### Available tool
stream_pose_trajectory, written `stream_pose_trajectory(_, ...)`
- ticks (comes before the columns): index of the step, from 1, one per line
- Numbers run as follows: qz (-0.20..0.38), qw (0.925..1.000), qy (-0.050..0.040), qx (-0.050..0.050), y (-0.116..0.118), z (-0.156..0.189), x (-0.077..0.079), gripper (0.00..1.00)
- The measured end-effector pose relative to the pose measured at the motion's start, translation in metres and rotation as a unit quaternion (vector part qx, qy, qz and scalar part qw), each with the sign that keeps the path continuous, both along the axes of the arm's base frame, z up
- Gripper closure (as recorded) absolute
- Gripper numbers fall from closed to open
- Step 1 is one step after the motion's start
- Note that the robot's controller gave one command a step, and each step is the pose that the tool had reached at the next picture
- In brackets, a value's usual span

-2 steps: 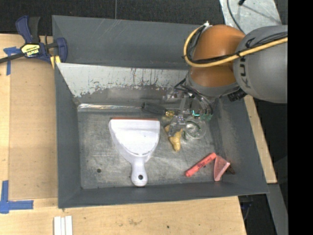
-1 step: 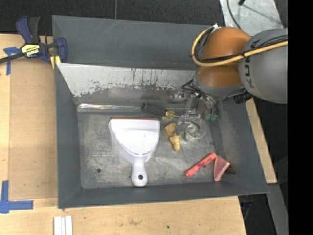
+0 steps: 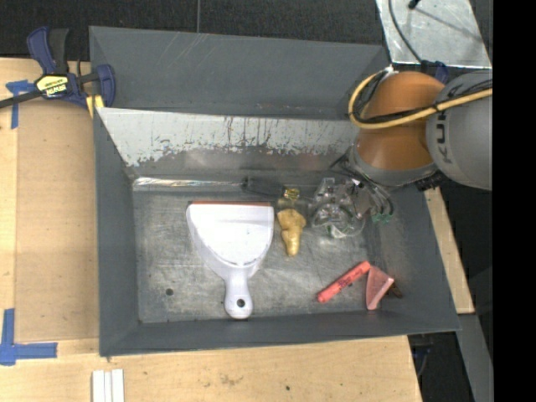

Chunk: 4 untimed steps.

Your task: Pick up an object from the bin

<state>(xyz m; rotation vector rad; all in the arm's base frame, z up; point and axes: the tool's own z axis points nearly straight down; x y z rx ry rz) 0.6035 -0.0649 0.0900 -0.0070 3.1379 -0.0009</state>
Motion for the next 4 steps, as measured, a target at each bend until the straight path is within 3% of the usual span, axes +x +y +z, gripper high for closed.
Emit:
stream_pose_trajectory(1,0.0,1.0,0.0,0.0,0.0,0.0,0.0,0.0)
stream_pose_trajectory(2,0.0,1.0,0.0,0.0,0.0,0.0,0.0,0.0)
stream_pose_trajectory(3,0.049,0.9988,-0.001,0.0,-0.011,-0.005,-0.031,0.0)
stream_pose_trajectory(4,0.076,0.9971,0.0,0.0,-0.008,-0.007,-0.09,0.0)
